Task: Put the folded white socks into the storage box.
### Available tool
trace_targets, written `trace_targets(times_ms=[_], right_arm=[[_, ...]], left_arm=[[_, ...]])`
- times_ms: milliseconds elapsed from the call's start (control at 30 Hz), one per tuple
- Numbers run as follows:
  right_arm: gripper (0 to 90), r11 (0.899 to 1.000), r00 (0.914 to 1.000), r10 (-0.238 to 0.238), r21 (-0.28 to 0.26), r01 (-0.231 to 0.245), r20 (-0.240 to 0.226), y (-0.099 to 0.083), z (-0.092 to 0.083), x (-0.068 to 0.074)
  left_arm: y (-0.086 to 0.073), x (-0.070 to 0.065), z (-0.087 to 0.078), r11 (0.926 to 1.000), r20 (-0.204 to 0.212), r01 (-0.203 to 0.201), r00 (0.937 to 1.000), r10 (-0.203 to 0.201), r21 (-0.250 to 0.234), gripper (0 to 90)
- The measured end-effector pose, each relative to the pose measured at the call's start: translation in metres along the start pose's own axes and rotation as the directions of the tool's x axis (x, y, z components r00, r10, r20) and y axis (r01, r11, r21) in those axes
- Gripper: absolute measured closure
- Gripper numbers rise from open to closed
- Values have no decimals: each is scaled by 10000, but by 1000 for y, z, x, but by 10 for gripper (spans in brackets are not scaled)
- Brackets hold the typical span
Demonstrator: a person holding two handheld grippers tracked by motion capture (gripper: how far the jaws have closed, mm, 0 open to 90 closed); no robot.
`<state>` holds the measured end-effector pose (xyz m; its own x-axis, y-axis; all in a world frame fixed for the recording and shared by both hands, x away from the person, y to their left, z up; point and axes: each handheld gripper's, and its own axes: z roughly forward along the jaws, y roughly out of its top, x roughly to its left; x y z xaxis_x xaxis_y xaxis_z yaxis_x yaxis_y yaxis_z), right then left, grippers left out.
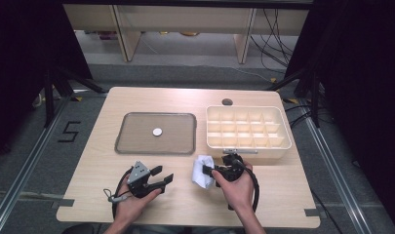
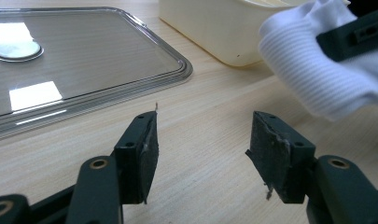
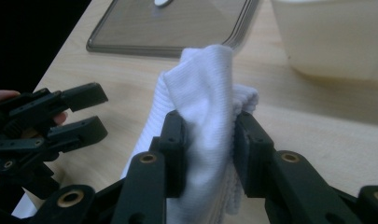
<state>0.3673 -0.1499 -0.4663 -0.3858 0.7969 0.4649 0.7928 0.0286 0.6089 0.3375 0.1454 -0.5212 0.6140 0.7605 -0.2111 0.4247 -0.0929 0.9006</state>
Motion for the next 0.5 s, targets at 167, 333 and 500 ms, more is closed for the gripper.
trace_targets(times_ms=[167,333,500], right_arm=[[679,9994,9999,26,-353,-22,108,5,-9,3],[679,9947,9988,-380,-944,406,297,17,-24,0],[679,9916,9987,-381,-1226,420,337,24,-27,-2]], left_arm=[[0,0,0,10000,-45,-49,10000,48,-40,413],[0,1,0,9999,-83,-45,10000,44,-122,413],[-1,0,0,9998,-86,-78,9999,77,-174,408]])
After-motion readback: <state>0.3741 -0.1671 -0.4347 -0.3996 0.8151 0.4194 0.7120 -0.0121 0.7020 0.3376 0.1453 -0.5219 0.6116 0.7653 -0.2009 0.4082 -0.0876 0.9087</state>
